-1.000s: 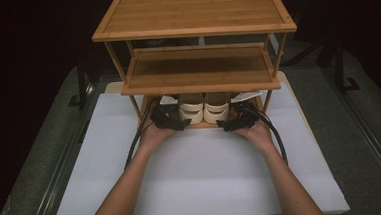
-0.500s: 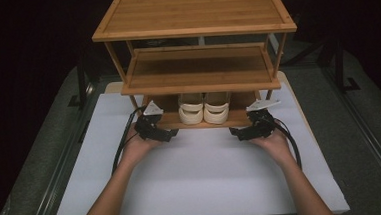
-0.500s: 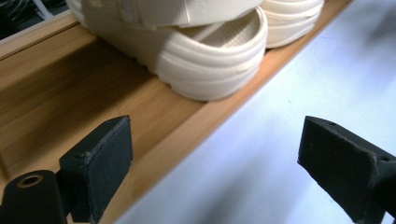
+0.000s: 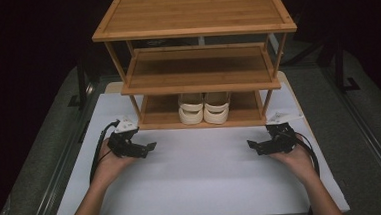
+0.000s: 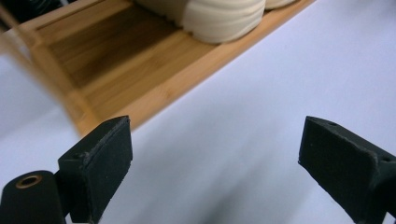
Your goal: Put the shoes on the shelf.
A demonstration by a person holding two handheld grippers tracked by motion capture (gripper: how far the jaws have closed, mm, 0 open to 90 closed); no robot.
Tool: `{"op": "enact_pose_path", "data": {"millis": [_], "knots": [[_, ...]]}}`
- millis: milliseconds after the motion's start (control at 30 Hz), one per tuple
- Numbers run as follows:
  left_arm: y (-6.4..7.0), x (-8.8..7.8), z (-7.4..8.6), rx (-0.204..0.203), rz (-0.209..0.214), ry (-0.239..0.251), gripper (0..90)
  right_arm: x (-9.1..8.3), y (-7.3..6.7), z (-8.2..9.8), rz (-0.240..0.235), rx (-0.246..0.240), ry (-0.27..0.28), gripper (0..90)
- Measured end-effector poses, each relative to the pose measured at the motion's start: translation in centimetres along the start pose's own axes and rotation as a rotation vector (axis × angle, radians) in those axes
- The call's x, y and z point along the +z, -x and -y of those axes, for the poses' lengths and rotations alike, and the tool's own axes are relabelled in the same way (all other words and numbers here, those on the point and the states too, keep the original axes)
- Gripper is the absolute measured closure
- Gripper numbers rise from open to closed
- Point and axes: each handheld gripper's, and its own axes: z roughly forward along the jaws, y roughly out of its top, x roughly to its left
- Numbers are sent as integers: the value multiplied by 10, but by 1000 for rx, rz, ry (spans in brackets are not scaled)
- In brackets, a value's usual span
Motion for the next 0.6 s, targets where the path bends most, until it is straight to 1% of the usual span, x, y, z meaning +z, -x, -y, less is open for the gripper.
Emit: {"op": "enact_pose_path", "data": {"millis": [33, 100, 167, 333, 467, 533, 567, 600], "knots": [[0, -4, 4, -2, -3, -3, 94, -3, 1, 4, 1, 3, 8, 57], [-1, -11, 13, -10, -5, -9, 94, -8, 2, 10, 4, 12, 3, 57], [-1, -18, 23, -16, -14, -18, 94, -14, 4, 18, 11, 20, 11, 57], [-1, -35, 50, -48, -32, -35, 94, -29, 7, 38, 24, 42, 15, 58], [1, -43, 68, -62, -45, -46, 91, -37, 8, 55, 37, 48, -2, 57], [3, -47, 75, -61, -54, -53, 91, -41, 7, 63, 44, 49, -16, 57], [4, -49, 78, -70, -57, -56, 91, -42, 7, 67, 46, 50, -19, 57], [4, -51, 81, -71, -56, -55, 91, -44, 7, 70, 50, 53, -28, 58]]}}
